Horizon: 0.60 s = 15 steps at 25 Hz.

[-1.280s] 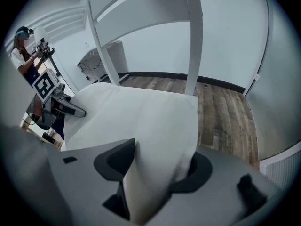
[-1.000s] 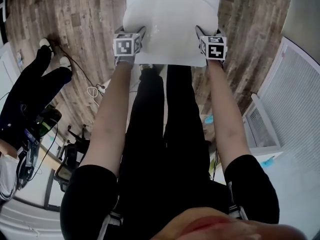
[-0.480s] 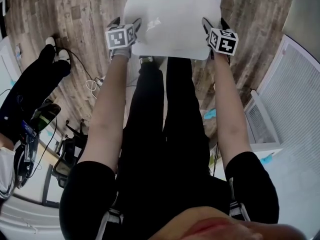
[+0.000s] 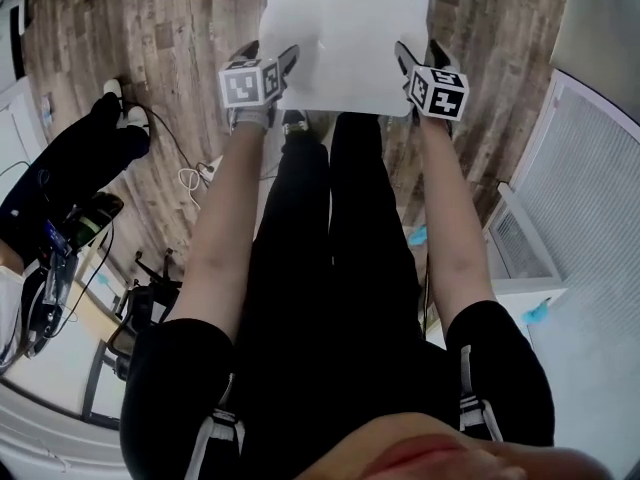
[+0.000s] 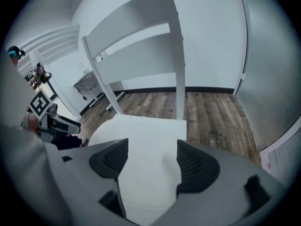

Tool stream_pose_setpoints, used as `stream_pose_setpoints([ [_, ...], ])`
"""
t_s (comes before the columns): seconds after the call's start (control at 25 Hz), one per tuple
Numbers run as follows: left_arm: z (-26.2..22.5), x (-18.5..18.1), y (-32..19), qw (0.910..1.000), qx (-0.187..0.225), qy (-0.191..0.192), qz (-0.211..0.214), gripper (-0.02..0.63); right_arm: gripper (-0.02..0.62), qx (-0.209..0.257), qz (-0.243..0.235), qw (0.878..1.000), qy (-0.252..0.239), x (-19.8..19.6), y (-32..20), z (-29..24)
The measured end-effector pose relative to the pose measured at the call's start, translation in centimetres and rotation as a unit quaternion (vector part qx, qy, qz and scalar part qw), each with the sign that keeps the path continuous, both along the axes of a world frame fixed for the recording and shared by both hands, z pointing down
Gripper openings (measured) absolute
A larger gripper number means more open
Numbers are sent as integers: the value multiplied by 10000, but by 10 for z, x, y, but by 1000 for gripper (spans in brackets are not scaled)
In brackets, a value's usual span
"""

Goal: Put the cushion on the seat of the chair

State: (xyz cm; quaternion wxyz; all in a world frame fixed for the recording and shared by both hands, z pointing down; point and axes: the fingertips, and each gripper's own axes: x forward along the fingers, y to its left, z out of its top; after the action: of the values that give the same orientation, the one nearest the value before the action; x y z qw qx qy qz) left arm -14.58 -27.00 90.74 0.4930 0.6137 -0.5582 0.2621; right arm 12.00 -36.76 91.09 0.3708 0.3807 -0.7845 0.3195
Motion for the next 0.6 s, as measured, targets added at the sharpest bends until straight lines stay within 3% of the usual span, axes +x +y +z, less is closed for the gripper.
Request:
stream_pose_setpoints([
  [0.2, -68, 19, 14, 9995, 129, 17, 298, 364, 305, 105, -229, 9988, -424, -32, 23, -76],
  [0.32, -112, 25, 16, 9987, 323, -25, 399, 323, 274, 173, -331, 9972, -645, -50, 36, -124],
  [0.4, -141, 32, 19, 9980, 456, -3, 440, 273, 197, 293, -371, 9956, -809, -59, 44, -156],
  [0.48, -171, 40, 21, 9967, 663, -44, 474, 239, 49, 418, -388, 9922, -1105, -66, 52, -188],
  [0.6, -222, 50, 23, 9919, 1133, -176, 539, 163, 20, 738, -707, 9854, -1359, -77, 69, -237],
])
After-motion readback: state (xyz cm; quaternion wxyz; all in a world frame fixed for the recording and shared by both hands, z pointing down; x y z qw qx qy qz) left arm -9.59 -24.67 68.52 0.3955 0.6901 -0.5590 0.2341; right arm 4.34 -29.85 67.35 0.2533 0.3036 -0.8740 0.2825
